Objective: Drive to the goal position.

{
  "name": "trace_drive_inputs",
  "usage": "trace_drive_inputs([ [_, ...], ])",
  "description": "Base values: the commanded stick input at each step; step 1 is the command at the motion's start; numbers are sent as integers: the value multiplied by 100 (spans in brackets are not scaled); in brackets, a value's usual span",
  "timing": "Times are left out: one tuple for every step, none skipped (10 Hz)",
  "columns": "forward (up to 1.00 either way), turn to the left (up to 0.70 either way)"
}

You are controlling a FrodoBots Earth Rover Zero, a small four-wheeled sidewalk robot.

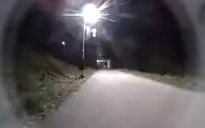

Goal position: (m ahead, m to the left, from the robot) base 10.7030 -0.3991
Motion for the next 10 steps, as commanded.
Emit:
trace_drive_inputs([
  [70,1],
  [70,1],
  [70,1],
  [70,4],
  [70,7],
  [70,8],
  [70,1],
  [70,0],
  [70,0],
  [70,0],
])
